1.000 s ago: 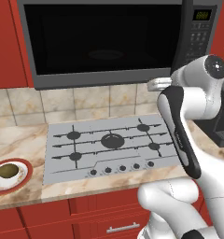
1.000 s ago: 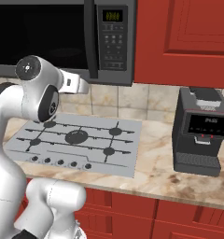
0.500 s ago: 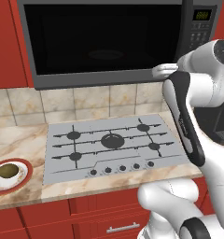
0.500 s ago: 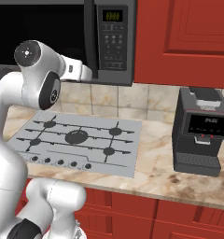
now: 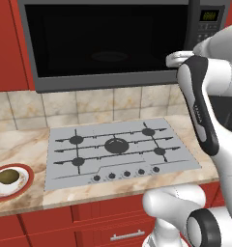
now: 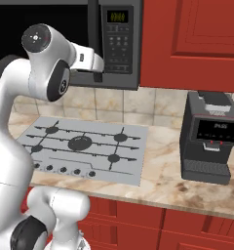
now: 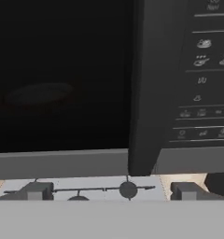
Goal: Pick the potato from the counter and place it in the microwave. Then turn on the microwave.
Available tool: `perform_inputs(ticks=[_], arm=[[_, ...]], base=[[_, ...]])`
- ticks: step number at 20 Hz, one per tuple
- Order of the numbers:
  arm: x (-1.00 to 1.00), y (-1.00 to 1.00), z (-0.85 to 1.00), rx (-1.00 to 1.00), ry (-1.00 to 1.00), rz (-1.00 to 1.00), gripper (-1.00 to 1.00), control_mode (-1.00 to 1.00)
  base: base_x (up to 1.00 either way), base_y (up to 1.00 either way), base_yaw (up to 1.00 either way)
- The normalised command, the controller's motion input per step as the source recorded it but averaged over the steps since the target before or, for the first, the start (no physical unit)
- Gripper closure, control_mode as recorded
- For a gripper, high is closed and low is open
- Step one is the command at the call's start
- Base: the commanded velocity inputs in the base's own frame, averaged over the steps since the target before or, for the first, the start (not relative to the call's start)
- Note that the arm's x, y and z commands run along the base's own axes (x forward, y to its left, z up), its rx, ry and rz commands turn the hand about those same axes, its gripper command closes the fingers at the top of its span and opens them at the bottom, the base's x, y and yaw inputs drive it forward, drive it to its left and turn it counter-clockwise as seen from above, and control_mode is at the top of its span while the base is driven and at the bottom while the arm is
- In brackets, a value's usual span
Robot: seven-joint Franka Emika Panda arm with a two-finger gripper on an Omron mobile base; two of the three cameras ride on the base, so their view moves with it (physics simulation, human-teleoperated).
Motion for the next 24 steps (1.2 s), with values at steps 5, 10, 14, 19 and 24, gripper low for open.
perform_inputs(ticks=[5,10,14,19,24], arm=[[0.2,-0.17,0.27,0.0,0.0,0.0,-1.0,-1.0],[0.28,-0.24,0.19,0.0,0.0,0.0,-1.0,-1.0],[0.36,-0.24,0.14,0.0,0.0,0.0,-1.0,-1.0],[0.38,-0.19,0.09,0.0,0.0,0.0,-1.0,-1.0],[0.31,-0.04,0.01,0.01,0.0,0.0,-1.0,-1.0]], base=[[0.0,0.0,0.0],[0.0,0.0,0.0],[0.0,0.0,0.0],[0.0,0.0,0.0],[0.0,0.0,0.0]])
